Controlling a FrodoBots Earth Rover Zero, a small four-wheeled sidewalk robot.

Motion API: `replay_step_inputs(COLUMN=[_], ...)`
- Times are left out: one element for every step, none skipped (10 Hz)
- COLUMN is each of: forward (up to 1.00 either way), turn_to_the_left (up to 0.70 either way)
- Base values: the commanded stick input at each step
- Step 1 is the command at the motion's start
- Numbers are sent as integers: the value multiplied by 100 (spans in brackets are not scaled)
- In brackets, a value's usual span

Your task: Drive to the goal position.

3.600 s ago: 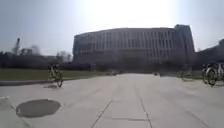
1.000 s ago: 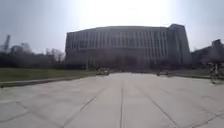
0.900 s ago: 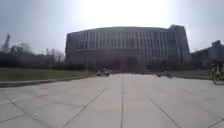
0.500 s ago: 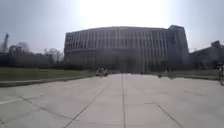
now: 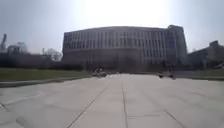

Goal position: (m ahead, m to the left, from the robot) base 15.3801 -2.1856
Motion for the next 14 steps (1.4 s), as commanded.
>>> replay_step_inputs(forward=[100,100,100,100,100,100,100,100,100,100,100,100,100,100], turn_to_the_left=[0,0,0,0,0,0,0,0,0,0,0,0,0,0])
